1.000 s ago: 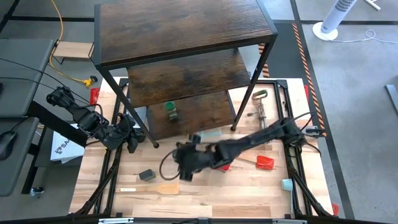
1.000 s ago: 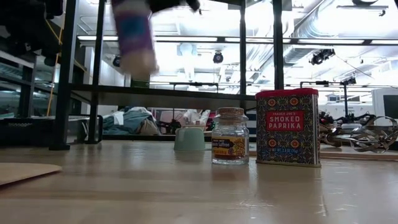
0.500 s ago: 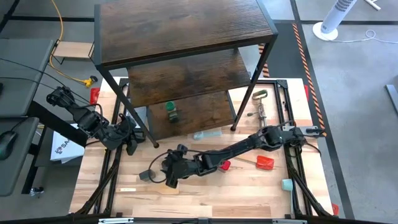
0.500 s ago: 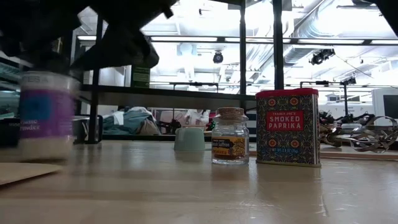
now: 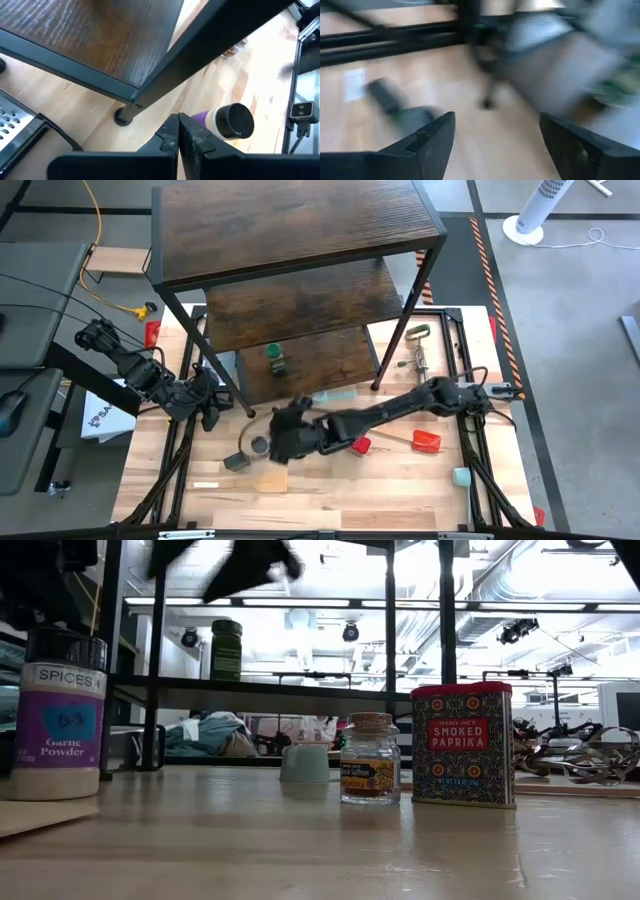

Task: Shelf spices
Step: Remove the green seasoning bottle from the shelf

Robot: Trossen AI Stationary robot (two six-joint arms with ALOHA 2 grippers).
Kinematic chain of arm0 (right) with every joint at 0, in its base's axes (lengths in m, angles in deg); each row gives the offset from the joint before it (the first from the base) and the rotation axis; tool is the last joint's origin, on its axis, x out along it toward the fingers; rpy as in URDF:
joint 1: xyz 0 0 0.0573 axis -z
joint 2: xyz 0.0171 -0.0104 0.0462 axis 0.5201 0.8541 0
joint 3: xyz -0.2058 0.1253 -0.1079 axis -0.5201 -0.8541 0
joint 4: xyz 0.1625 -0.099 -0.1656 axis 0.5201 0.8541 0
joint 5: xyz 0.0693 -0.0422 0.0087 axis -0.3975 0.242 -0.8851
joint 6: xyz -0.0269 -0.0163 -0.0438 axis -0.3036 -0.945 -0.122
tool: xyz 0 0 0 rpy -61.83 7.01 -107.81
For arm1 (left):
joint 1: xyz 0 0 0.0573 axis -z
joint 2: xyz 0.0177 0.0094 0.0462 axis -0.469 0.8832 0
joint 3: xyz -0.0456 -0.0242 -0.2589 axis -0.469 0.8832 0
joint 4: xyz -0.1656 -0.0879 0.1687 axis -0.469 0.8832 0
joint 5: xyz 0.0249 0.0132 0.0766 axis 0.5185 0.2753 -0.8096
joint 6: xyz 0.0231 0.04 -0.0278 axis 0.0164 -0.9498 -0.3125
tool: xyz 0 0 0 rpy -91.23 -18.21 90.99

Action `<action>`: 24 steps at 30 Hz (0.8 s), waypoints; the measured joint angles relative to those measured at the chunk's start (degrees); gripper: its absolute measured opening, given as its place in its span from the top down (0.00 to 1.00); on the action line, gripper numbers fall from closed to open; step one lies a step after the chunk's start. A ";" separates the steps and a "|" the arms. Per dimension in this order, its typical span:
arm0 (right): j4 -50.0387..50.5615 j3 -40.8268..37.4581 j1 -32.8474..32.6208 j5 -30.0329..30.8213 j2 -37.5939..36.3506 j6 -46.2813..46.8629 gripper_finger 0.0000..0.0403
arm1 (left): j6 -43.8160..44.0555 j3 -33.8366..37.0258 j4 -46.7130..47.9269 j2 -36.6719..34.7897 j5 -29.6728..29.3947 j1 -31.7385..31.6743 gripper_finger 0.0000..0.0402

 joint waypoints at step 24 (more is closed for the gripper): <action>-4.87 0.11 13.68 7.93 -1.55 15.00 0.29 | -0.89 0.00 -0.19 0.00 -0.46 0.00 1.00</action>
